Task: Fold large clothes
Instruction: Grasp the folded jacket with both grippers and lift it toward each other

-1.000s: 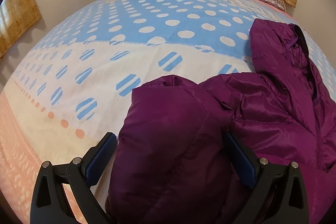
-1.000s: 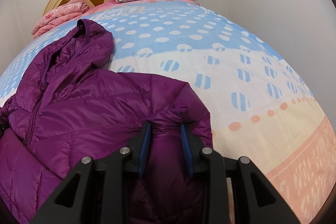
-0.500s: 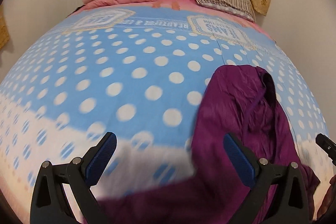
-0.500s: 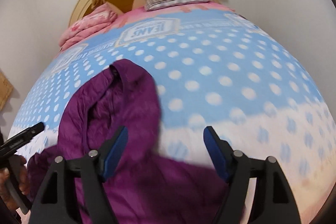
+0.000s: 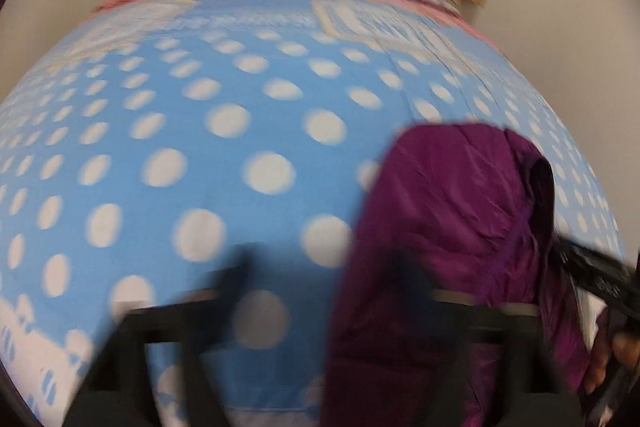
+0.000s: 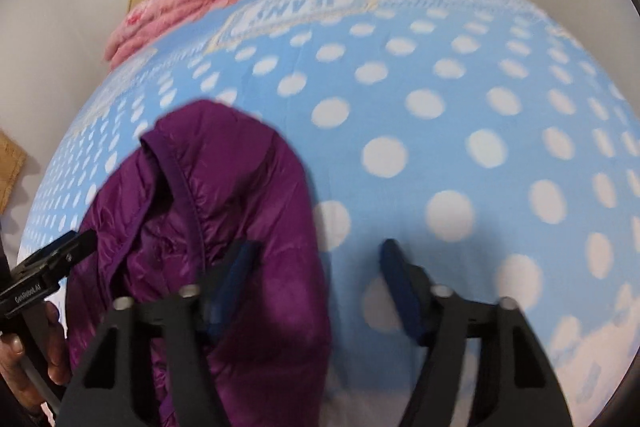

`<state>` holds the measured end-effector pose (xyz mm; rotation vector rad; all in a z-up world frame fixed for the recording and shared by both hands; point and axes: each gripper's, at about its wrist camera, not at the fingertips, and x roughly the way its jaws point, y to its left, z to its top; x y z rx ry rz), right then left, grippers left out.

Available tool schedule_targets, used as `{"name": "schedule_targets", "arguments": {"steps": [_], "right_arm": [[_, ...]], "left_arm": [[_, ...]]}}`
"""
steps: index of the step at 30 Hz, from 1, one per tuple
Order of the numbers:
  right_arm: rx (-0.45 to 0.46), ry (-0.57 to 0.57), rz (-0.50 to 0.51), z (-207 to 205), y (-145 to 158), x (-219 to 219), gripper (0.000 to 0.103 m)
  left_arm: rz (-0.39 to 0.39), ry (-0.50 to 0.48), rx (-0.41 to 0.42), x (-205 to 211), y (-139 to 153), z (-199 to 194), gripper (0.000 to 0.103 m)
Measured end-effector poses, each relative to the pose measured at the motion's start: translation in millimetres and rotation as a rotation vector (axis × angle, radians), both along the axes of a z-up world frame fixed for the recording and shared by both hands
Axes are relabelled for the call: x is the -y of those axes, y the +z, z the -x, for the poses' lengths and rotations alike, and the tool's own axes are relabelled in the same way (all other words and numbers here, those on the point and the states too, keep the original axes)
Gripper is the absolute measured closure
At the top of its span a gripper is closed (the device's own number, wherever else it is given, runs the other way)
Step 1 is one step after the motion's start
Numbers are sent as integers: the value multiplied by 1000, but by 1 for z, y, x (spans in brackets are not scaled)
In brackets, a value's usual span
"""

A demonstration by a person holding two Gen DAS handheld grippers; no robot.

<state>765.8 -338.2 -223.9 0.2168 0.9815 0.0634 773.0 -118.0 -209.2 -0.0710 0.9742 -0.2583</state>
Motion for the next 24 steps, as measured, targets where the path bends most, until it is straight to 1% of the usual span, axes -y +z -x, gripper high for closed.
{"name": "schedule_targets", "arguments": {"steps": [1,2,3,4,5,7,11,14,17,19,21,22,24], "right_arm": [[3,19,24,1,1,-4,67],[10,41,24,3,4,-7,95],[32,40,40,8,10,-8,99],[66,35,63,14,17,-9,97],[88,36,59,20,23,-8,97],[131,25,40,37,37,-5,98],[239,18,64,83,68,-4,98],[334,22,87,125,89,-7,98],[389,22,77,165,97,-3,98],[405,13,52,194,99,1,98],[418,5,25,228,100,5,99],[420,6,12,230,101,2,99],[407,31,3,256,100,-5,99]], "left_arm": [[0,-34,8,5,0,3,96],[-25,-56,41,10,6,9,99],[-56,-71,90,14,15,16,100],[-70,-80,131,17,24,24,100],[-77,-88,158,19,33,31,101],[-62,-100,215,19,53,48,101],[-77,-146,345,23,87,89,101],[-88,-172,478,17,107,138,101],[-85,-192,590,3,115,191,101],[-81,-212,621,-7,114,228,101],[-68,-232,631,-14,112,258,101],[-69,-236,640,-17,110,273,101],[-67,-252,636,-18,102,291,101]]}}
